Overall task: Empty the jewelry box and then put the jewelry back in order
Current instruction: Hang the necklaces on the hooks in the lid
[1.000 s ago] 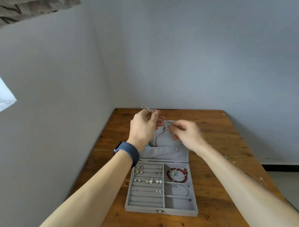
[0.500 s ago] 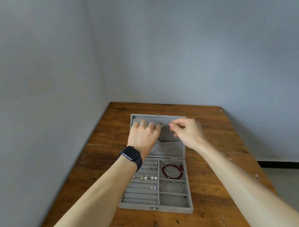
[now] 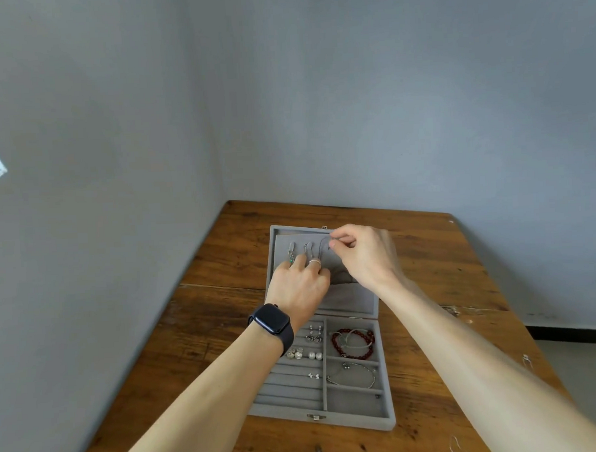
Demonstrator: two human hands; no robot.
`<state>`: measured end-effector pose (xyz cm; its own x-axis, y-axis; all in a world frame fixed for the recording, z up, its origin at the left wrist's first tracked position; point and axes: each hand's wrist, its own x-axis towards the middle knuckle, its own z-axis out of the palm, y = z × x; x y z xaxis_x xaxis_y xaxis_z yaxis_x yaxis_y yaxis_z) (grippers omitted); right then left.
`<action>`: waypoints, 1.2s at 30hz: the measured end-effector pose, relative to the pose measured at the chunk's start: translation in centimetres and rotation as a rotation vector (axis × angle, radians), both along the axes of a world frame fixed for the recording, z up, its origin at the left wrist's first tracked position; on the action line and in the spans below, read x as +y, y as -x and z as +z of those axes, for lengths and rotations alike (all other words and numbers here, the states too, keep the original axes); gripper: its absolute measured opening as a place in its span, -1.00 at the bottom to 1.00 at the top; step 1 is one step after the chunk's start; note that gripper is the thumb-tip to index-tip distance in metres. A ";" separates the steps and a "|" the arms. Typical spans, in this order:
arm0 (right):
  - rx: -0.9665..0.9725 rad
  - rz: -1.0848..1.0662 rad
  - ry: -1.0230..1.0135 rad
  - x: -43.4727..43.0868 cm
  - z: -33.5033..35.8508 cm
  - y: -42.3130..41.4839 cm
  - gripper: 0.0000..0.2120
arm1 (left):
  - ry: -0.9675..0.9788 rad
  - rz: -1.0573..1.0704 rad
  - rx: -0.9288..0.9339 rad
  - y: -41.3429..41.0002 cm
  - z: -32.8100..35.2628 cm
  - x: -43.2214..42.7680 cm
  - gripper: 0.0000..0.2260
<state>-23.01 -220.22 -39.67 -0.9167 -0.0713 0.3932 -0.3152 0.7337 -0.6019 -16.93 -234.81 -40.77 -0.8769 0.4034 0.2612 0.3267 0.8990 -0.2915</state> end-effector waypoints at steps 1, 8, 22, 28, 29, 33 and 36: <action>-0.001 -0.009 -0.014 -0.1 0.0 0.0 -0.94 | -0.003 -0.012 0.026 -0.1 -0.2 0.0 -0.89; 0.046 -0.055 -0.254 -0.6 -0.7 -0.7 -0.90 | -0.103 0.008 0.033 0.0 -1.8 -0.2 -0.78; -0.052 0.017 -0.511 2.1 -4.4 -4.5 -0.65 | -0.039 0.067 -0.037 -0.4 -0.9 -0.3 -0.77; -0.158 0.023 -0.480 1.2 -4.8 -4.5 -0.61 | -0.077 0.124 -0.083 -0.6 -1.2 -0.1 -0.77; -0.153 0.026 -0.477 1.2 -4.7 -4.5 -0.64 | -0.092 0.126 -0.081 -0.6 -1.2 -0.2 -0.75; -0.069 0.046 -0.497 1.3 -4.9 -5.2 -0.76 | -0.141 0.091 -0.114 -0.1 -1.1 0.0 -0.72; 0.004 0.052 -0.421 1.7 -5.4 -6.0 -0.80 | -0.136 0.057 -0.170 -0.2 -1.2 0.1 -0.76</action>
<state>-17.04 -218.55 -45.03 -0.9062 -0.2726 0.3234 -0.3600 0.8984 -0.2515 -16.76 -234.73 -41.98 -0.9334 0.3229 0.1563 0.3083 0.9448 -0.1109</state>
